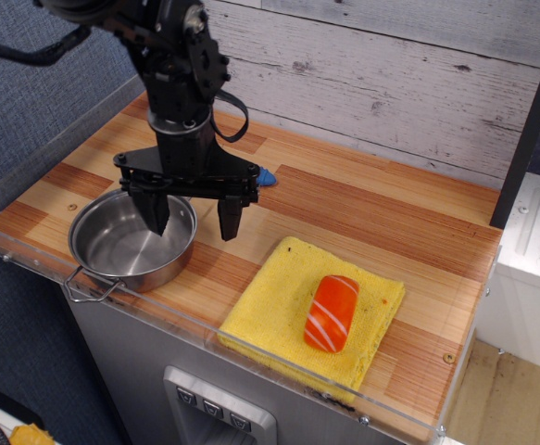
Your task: Move the pot so it's under the spoon.
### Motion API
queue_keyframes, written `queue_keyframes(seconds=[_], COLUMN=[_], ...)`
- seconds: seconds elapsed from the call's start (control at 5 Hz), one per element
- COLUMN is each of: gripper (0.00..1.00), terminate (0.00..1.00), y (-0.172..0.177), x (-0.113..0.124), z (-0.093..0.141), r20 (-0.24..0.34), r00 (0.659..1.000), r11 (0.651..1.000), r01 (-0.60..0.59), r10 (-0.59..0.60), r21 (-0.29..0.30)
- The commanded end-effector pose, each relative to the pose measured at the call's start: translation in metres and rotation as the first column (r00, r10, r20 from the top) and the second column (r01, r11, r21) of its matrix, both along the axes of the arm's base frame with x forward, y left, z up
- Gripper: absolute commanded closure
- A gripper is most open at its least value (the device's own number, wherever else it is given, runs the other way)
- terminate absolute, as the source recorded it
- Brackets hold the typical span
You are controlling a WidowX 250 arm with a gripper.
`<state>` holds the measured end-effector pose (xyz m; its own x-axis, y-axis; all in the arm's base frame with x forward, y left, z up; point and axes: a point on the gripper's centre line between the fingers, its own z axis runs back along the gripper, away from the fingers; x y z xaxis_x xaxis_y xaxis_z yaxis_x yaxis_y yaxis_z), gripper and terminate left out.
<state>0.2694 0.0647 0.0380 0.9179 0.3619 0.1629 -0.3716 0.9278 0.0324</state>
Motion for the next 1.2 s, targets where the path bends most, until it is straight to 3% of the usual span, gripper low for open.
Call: queue_keyframes(seconds=[0.0,0.2,0.4,1.0], gripper=[0.0,0.0,1.0,1.0], terminate=[0.0,0.0,0.0,0.0], y=[-0.002,0.003,0.007,0.007], x=[0.005,0.001,0.0,0.005], z=[-0.01,-0.014,-0.015,-0.016], r20=[-0.004,-0.015,-0.033,-0.044], r00=[1.0,1.0,0.999,0.999], r11=[1.0,1.0,0.999,0.999], r01=[0.0,-0.023,-0.035,-0.025], r10=[0.0,0.024,0.036,0.026], r21=[0.013,0.013,0.023,0.027])
